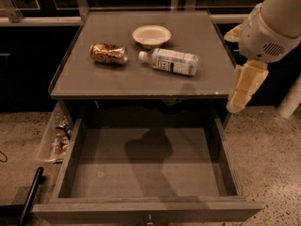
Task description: Place blue plastic bottle into middle drawer
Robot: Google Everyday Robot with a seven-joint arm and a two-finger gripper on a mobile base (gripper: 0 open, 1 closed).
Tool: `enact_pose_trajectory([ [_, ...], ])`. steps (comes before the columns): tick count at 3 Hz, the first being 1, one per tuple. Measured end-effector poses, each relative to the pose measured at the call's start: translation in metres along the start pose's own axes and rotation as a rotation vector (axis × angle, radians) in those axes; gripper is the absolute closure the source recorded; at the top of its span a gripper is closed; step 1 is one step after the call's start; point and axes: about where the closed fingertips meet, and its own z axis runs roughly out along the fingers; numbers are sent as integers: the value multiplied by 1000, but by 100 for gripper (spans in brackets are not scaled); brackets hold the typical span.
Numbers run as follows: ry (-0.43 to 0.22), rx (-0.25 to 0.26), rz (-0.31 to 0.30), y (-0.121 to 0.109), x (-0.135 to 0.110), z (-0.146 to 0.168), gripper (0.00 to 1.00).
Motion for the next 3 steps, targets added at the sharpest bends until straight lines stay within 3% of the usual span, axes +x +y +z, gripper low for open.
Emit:
enact_pose_trajectory([
  [2,-36,7,14,-3,-1,8,0],
  [3,-159,16,35,-19,-11,31,0],
])
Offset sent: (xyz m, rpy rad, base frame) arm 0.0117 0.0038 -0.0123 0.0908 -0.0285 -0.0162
